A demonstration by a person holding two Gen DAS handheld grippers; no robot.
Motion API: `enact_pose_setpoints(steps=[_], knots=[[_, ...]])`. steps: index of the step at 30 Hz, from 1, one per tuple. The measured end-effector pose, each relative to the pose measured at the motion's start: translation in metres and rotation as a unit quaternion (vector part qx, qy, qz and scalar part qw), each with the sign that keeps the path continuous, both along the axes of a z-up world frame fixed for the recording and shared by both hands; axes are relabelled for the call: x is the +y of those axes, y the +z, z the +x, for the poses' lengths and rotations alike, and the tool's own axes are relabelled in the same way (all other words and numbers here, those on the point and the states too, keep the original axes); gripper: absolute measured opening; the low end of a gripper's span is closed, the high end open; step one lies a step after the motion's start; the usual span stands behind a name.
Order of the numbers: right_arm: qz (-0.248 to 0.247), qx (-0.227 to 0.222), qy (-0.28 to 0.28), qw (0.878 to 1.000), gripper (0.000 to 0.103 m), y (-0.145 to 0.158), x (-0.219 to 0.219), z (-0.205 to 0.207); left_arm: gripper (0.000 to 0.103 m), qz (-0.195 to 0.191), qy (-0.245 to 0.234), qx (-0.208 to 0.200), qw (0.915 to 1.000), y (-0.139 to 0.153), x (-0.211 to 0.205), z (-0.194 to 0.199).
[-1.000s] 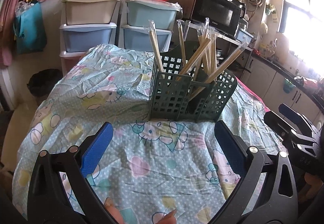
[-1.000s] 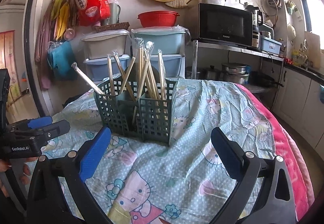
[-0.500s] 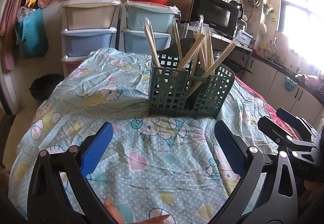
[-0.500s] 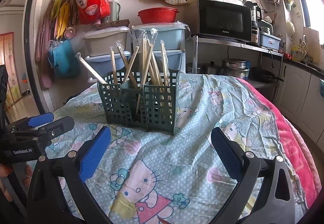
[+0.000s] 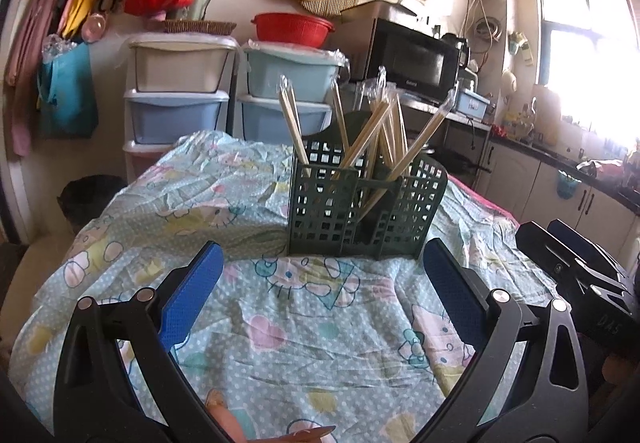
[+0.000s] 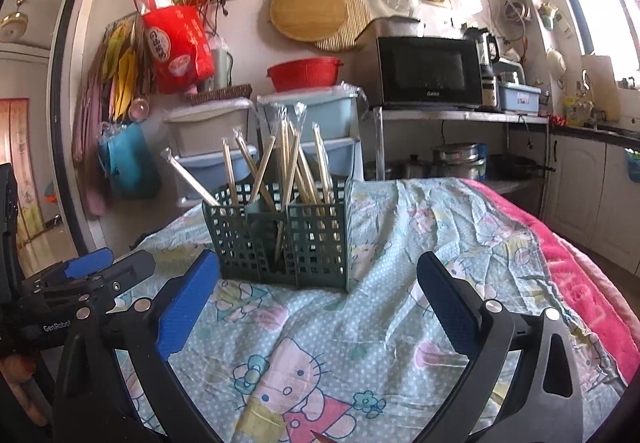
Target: Organize utensils
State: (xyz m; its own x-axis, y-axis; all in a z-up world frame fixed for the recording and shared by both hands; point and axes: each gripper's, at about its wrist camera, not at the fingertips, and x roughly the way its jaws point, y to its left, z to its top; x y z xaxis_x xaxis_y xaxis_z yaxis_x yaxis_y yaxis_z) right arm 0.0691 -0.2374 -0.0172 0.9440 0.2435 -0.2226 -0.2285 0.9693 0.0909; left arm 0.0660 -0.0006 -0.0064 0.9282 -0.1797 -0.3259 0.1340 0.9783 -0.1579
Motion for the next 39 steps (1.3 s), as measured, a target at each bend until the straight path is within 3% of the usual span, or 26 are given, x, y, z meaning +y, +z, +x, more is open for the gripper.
enact_pose_setpoints(steps=[11,39], knots=[[-0.009,-0.038,-0.009,0.999,0.096,0.001,0.005,-0.014,0.092,-0.002,0.007,-0.015,0.9999,-0.001,0.002,-0.007],[-0.002,-0.035,-0.015,0.999,0.096,-0.001,0.004,-0.014,0.092,-0.003,0.01,-0.014,0.9999,-0.002,0.004,-0.008]])
